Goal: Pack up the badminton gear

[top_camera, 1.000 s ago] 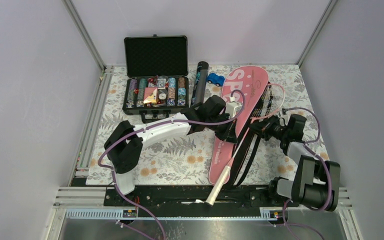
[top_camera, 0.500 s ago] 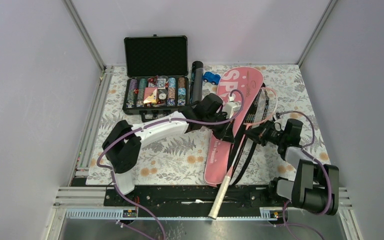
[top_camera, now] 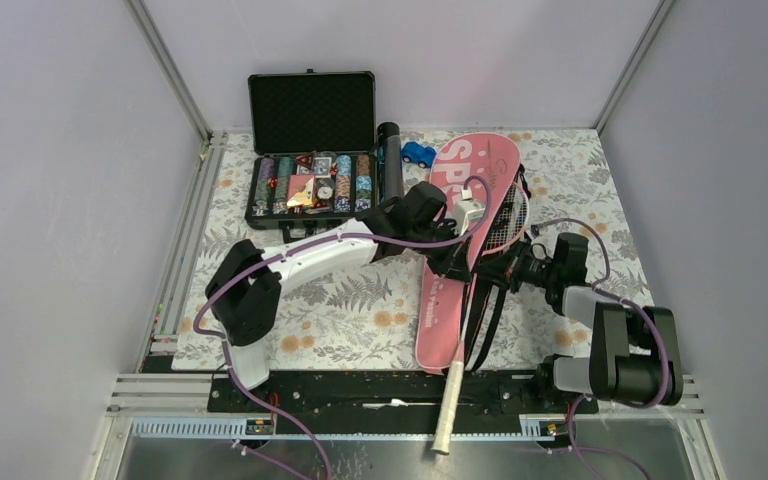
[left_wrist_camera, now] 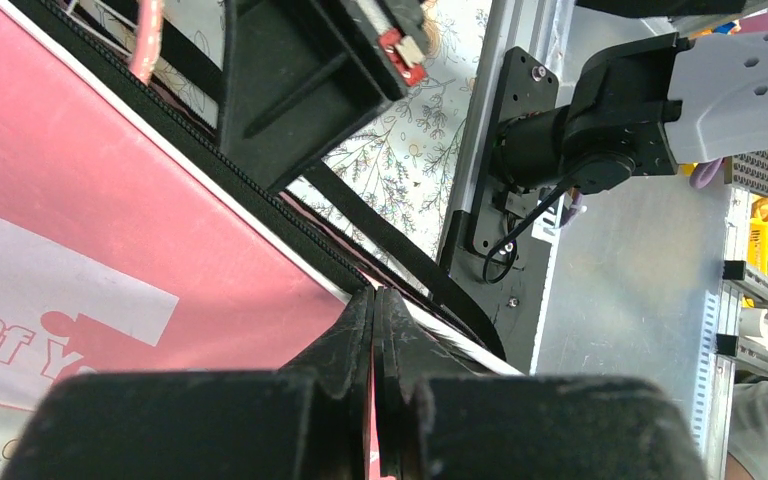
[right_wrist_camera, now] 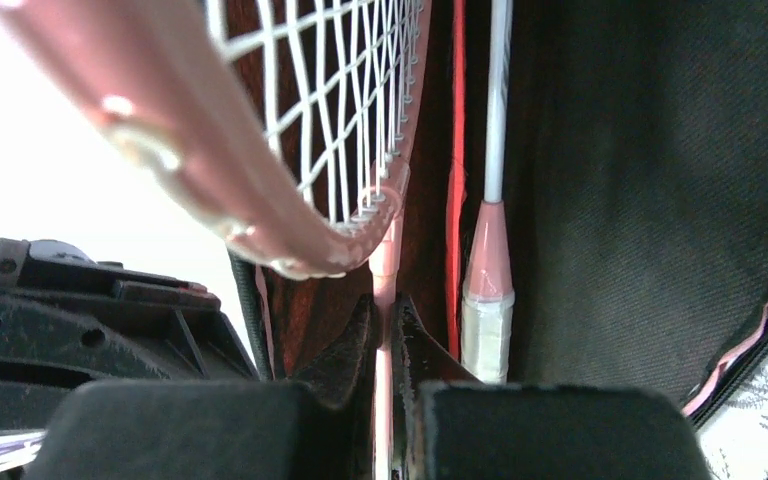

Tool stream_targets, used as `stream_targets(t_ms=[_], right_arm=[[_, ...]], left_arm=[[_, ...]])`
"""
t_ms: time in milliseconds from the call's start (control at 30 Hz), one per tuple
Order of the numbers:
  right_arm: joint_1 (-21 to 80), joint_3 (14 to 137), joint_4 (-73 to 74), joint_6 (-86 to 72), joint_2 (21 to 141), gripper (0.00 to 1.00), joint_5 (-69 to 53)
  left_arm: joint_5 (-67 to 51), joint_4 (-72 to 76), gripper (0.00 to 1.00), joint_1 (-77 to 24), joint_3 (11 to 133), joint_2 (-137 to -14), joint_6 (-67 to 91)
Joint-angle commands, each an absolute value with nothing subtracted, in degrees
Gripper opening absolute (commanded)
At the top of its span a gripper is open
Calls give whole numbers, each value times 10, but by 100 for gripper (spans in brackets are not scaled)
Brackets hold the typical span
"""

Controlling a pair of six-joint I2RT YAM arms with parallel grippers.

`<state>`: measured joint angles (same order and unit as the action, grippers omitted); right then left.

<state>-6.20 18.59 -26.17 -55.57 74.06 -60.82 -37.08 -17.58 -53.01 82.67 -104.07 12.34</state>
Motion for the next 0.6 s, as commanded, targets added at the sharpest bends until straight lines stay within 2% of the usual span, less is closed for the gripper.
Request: stream_targets(t_ms=[0,567], right_arm=[[-57,240,-302,-559,777,0,-643],[-69,365,-301,-519,903,0,-579]], left_arm=[[-415,-150,0,-530,831,-1020,107],[-381,-209,0,-530,773,-946,79]])
